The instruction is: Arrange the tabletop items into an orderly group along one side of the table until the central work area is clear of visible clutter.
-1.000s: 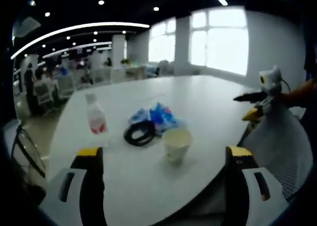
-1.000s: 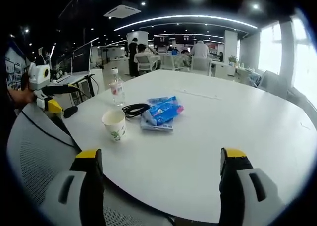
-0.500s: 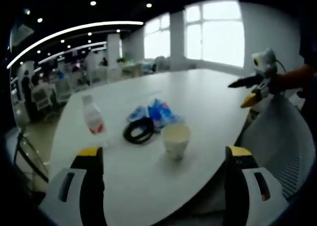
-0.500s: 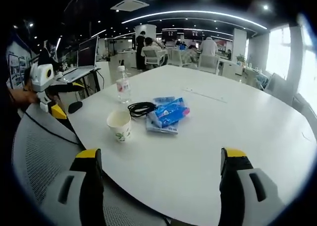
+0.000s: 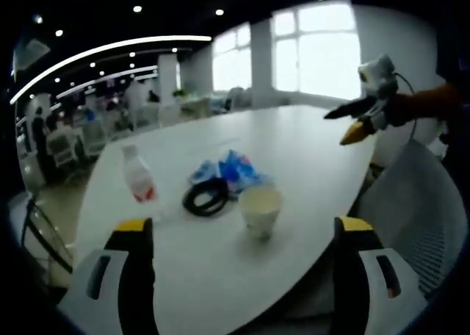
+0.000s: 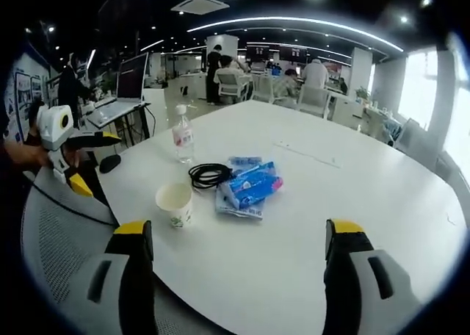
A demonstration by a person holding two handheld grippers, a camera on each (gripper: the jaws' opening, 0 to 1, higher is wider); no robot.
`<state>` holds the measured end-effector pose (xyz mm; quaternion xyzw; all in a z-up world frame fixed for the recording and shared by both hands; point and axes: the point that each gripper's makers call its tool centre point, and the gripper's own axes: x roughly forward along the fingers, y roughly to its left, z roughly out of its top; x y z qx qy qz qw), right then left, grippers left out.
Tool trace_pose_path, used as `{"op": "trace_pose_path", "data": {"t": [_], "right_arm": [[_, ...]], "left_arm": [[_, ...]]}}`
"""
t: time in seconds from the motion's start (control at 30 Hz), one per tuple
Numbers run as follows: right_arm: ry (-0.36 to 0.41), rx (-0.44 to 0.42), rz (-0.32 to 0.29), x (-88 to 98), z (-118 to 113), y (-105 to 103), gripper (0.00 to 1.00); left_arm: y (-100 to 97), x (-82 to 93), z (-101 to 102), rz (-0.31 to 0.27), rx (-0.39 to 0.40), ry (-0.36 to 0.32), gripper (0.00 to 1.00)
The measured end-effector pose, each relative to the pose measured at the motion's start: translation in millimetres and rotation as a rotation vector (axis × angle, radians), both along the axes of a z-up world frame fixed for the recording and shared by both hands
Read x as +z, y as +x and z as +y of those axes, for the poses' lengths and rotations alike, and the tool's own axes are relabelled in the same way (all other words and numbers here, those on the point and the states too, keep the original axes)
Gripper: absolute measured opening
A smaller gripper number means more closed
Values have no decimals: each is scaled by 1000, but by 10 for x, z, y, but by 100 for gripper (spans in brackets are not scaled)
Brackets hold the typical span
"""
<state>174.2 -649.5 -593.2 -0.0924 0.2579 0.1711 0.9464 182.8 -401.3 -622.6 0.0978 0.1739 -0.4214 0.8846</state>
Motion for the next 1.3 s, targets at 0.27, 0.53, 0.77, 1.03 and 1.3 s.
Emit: {"op": "trace_pose_path", "data": {"t": [0.27,0.53,0.77,1.03,1.3], "right_arm": [[22,22,-24,90,100,225,94],[16,46,-50,92,222,435,93],[45,67,-59,141,362,609,92],[8,116,-82,184,527,788,87],[-38,165,-58,30,650,930,86]], "left_arm": [[-2,25,-9,-7,-5,-17,100],[2,22,0,-7,2,-10,100],[11,15,12,-7,3,-2,100],[13,-5,23,3,5,7,100],[12,-29,39,2,5,22,100]]}}
